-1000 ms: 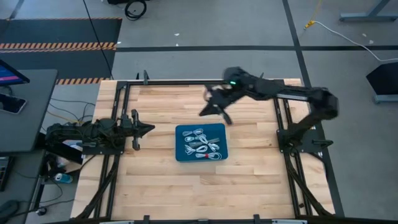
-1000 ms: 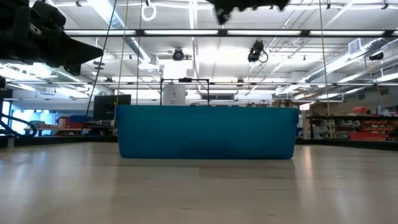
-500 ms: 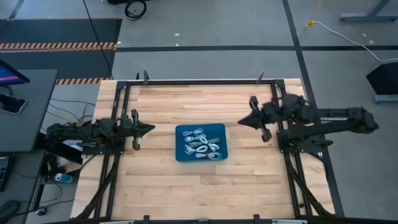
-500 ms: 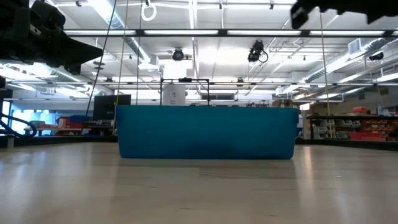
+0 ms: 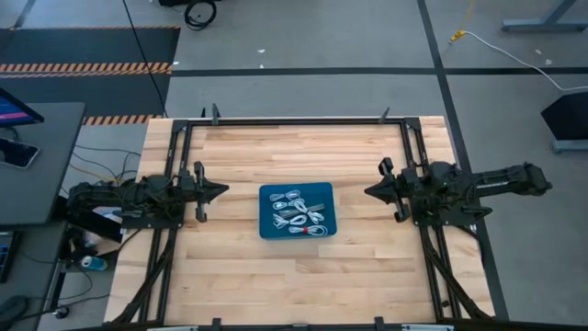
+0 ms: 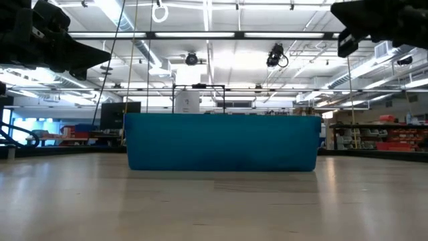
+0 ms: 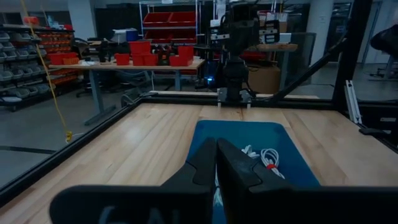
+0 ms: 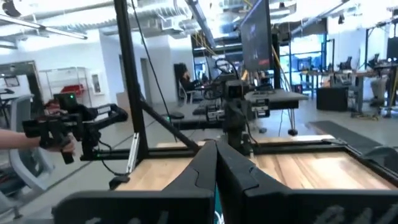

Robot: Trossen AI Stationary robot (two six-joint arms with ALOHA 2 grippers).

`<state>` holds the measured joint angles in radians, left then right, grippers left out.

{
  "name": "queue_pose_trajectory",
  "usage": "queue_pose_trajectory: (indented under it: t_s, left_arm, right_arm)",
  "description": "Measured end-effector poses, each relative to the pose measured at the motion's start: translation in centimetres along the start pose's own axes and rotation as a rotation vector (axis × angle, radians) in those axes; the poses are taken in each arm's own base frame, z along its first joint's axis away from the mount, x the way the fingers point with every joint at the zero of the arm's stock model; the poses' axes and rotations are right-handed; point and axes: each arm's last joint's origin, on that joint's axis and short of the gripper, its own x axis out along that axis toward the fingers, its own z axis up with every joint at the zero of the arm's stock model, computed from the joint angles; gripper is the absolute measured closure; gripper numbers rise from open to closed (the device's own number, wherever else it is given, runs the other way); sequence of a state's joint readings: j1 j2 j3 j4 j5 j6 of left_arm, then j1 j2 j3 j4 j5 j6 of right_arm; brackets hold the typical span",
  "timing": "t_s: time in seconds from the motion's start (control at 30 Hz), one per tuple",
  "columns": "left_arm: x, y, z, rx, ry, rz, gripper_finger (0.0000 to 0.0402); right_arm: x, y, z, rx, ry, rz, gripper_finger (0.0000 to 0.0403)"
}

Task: Pick and place USB-C Cables
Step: Return to Home Position

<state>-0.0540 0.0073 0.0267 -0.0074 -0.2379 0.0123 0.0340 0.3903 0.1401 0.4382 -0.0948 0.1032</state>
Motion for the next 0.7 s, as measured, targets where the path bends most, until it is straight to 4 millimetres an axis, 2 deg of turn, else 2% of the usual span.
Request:
queue_pose_trajectory:
  t_s: [0.27,0.57,0.7]
  left_arm:
    - [0.0,0.0,0.0,-0.009,0.0,0.0,0.0381]
    - [0.0,0.0,0.0,-0.053,0.0,0.0,0.0381]
    - [0.0,0.0,0.0,-0.052,0.0,0.0,0.0381]
  right_arm:
    - [-1.1,-0.1,-2.2,0.006,0.027,0.003,0.0394]
    - [-2.2,-0.1,-3.2,0.0,0.017,0.015,0.0394]
    - [-2.5,-0.1,-3.9,0.008,0.091,0.005,0.0394]
